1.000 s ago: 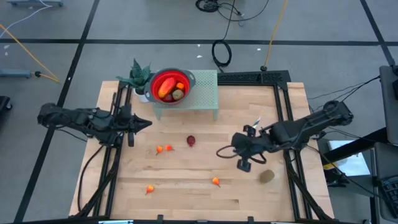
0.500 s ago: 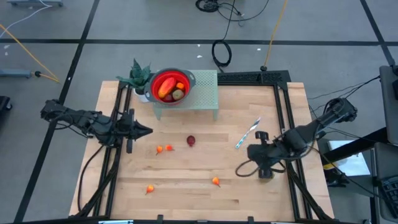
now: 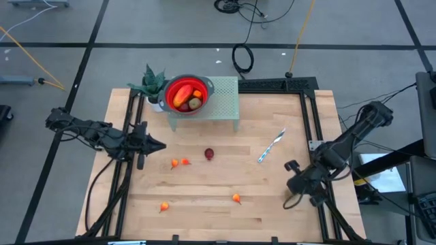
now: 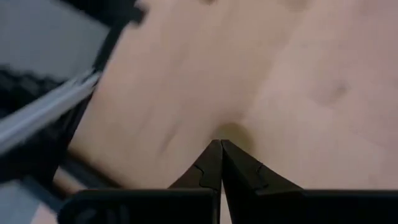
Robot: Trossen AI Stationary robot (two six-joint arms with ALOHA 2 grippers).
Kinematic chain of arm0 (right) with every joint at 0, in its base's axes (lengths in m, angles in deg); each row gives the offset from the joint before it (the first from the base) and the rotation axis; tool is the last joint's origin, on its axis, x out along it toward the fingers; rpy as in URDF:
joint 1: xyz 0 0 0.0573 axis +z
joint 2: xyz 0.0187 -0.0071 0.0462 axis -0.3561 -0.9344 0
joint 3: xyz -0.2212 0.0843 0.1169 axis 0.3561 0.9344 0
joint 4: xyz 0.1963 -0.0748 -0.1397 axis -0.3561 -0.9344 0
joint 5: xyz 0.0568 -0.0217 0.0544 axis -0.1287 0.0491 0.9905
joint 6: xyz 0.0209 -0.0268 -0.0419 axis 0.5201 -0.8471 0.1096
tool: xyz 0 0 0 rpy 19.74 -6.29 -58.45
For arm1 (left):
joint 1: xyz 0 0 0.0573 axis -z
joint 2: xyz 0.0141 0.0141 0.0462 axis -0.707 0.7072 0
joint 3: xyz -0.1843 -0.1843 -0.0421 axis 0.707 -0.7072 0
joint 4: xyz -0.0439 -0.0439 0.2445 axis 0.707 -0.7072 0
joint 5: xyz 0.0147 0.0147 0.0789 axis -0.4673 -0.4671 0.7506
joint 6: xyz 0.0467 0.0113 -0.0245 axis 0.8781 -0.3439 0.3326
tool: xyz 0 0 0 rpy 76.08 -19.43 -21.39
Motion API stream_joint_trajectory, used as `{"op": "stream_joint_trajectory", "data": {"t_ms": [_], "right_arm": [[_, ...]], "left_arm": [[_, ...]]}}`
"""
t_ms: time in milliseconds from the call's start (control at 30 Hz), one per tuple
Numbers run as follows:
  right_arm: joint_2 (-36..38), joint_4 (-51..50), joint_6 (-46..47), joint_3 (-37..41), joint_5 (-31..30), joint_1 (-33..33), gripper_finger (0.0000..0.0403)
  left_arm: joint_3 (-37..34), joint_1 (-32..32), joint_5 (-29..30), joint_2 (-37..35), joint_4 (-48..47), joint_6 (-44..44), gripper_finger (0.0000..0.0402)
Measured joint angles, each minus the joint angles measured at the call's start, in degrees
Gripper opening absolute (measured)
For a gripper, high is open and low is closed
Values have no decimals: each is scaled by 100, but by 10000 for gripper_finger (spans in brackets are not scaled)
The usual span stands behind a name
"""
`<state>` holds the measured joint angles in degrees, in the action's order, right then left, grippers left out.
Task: Pick & Place Fruit
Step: Put the kiwi into the red strainer bowl on the shelf
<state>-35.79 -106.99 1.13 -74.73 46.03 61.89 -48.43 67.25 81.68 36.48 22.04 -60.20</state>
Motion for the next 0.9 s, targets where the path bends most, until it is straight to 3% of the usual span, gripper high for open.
{"op": "stream_joint_trajectory", "data": {"t_ms": [233, 500, 667, 900], "right_arm": [[-1, 84, -641, 304, 191, 212, 0], [-1, 87, -600, 333, -40, 219, 13], [-3, 88, -632, 333, 46, 219, 54], [-3, 86, -643, 333, 51, 219, 142]], "left_arm": [[0, 0, -312, 1, 15, -65, 19], [0, -2, -404, 1, 15, -284, 19], [0, -2, -399, 1, 15, -255, 19], [0, -4, -388, 1, 13, -263, 19]]}}
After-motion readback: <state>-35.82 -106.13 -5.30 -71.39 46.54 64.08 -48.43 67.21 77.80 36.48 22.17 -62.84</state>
